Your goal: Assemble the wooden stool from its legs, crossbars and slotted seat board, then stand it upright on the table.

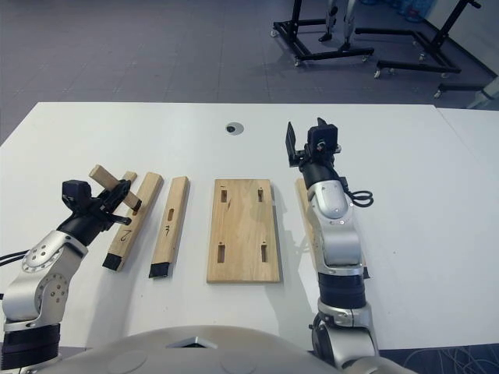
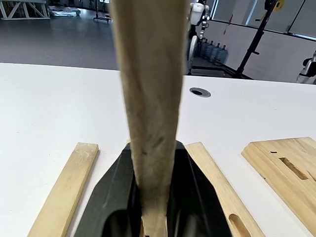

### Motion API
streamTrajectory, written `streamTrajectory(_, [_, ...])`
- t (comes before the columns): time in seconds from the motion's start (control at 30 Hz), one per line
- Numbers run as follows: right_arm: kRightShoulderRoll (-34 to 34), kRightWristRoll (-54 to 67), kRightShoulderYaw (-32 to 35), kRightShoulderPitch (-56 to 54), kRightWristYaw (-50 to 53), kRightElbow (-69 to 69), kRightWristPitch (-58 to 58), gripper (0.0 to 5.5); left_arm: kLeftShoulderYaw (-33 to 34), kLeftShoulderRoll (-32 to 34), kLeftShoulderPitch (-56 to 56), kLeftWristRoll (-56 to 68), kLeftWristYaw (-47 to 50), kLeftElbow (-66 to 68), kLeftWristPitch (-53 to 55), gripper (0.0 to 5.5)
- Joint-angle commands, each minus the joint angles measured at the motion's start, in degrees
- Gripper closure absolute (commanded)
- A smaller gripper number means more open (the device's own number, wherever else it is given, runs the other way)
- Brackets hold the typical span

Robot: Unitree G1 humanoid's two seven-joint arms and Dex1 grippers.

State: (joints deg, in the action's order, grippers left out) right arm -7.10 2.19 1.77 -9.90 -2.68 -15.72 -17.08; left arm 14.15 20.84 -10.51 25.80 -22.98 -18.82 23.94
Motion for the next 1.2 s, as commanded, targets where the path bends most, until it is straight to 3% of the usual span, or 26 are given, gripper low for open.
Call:
streamTrajectory(0.03, [0.19, -0.33, 0.02, 0.56, 0.26, -0.67, -0.69, 2.31, 0.15, 1.25, -0.02, -0.27, -0.09, -0.67, 1.38, 5.11])
streamTrajectory(1.2, [-0.46, -3.28, -1.41, 1.03, -0.32, -1.73, -0.28, 2.31, -2.59, -0.83, -3.76, -7.2, 7.6, 1.41, 2.59, 5.11])
